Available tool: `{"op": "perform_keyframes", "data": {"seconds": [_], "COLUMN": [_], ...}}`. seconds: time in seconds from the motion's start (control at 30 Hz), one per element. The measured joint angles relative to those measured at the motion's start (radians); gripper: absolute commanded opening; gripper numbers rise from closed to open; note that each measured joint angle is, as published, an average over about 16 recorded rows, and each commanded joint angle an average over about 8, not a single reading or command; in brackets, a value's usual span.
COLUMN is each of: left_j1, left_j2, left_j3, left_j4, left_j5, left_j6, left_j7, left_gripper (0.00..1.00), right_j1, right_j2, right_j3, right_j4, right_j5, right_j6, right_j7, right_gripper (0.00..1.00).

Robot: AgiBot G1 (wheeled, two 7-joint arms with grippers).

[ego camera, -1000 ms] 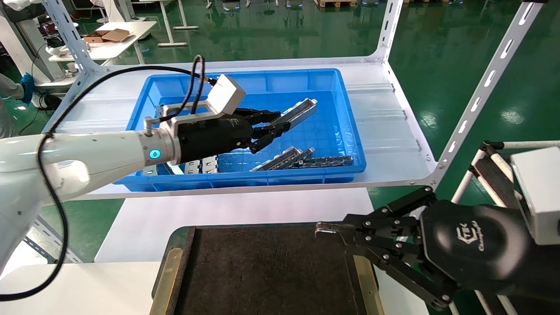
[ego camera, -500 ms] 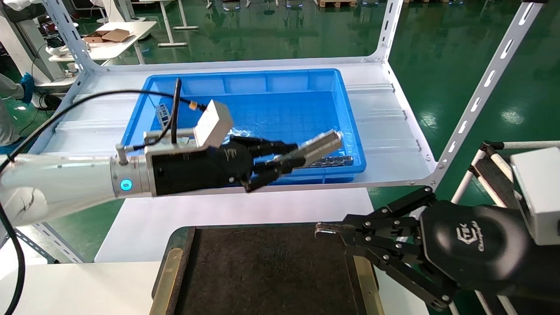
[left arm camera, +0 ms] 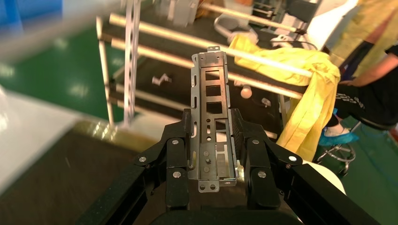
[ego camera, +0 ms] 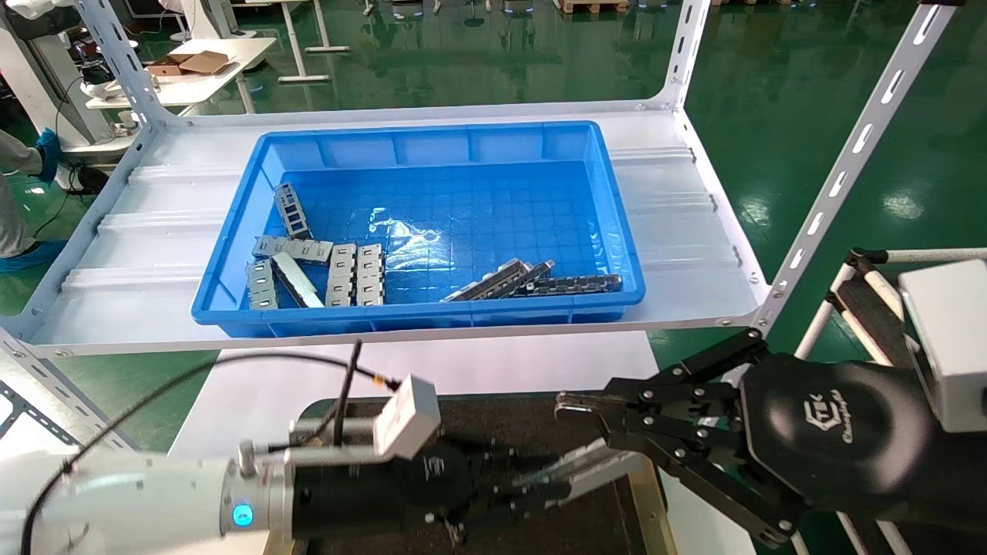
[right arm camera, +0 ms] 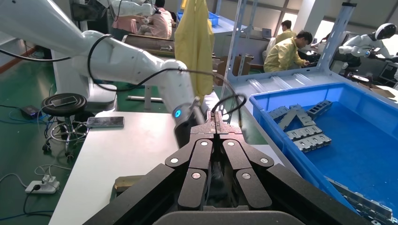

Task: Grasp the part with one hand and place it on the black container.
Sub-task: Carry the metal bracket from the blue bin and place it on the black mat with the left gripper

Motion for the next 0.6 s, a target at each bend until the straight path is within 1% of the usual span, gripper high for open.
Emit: {"op": "perform_keyframes", "data": {"seconds": [0.13,0.33,0.47,0.6], "left_j1": [0.104,0.232,0.29,0.324], "left_j2": [-0.014,-0.016,-0.004,0.016], "left_j3": [0.005,0.02,0.041,0.072], "left_j4": [-0.084,-0.195,-0.252,-0.29], "left_j5": [0.013,0.055,0.095,0.139], "left_j6": [-0.123,-0.364,-0.528,-0.672], "left_j7": [-0.064,-0.182,-0.276,-0.374], "left_gripper": [0.0,0.0,0.0,0.0], "right_j1": [0.0,0.0,0.0,0.0], "right_j2": [0.0,0.0,0.0,0.0], "right_j3": [0.0,-0.001,-0.001,-0.001], "right_j4": [0.0,0.0,0.0,0.0], "right_j5": [0.0,0.0,0.001,0.001], "right_j6": [0.0,0.0,0.0,0.0], "right_j7": [0.0,0.0,0.0,-0.001], "right_gripper": [0.0,0.0,0.0,0.0]}}
